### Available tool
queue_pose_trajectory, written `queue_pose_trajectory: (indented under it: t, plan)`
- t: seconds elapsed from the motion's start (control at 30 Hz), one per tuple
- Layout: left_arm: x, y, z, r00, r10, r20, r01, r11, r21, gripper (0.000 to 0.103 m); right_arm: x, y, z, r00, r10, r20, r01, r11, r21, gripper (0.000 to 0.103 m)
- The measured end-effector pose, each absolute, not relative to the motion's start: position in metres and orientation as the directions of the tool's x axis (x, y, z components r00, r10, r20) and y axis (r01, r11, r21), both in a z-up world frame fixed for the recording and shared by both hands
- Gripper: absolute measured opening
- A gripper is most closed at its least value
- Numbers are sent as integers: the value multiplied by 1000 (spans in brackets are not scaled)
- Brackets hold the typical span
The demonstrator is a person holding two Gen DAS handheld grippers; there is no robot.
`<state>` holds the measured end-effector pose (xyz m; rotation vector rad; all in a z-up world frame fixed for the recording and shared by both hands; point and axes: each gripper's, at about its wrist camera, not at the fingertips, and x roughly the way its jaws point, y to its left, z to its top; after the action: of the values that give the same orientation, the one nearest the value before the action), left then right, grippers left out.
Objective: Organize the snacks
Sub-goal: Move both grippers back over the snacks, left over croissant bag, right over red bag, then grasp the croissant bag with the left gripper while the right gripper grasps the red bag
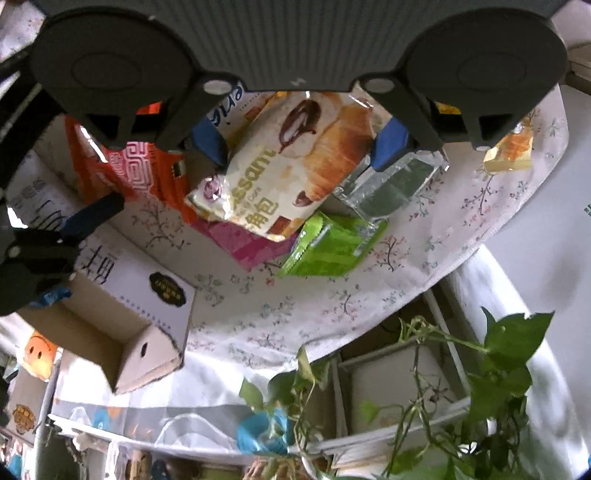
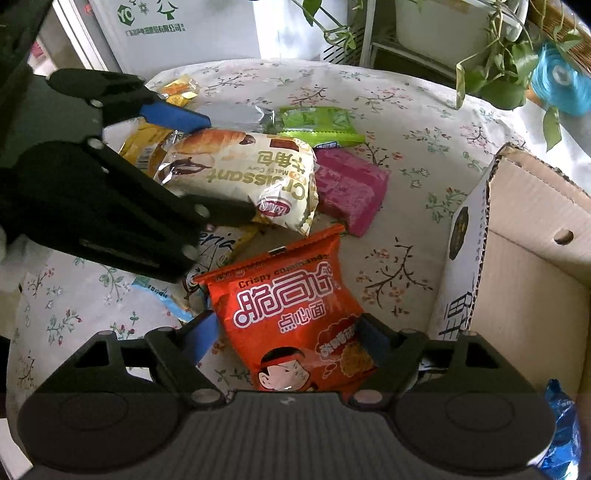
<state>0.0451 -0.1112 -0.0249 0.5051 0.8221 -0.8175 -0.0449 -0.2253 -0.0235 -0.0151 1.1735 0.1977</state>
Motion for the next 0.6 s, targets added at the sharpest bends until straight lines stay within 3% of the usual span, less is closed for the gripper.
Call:
queue_pose_trajectory:
  t: [0.1,0.27,0.5,0.6]
  plan:
    - [42,-114,-28,419,-431,-799,796,599,94,82,-45,-225,-24,373,138,-917,-163,983,81,87]
    - [40,-107,-23,377,-425,-823,792,608,49,64,-47,-224,-22,370,128,-920,-167,984,70,77]
    - [31,-82,-17,335,-420,-844,777,630,-5,64,-50,-226,-18,369,152,-917,-164,982,97,74]
    - [35,-78,-13,336,-452,-827,760,648,-45,71,-49,-225,-18,369,152,-917,-153,983,101,75]
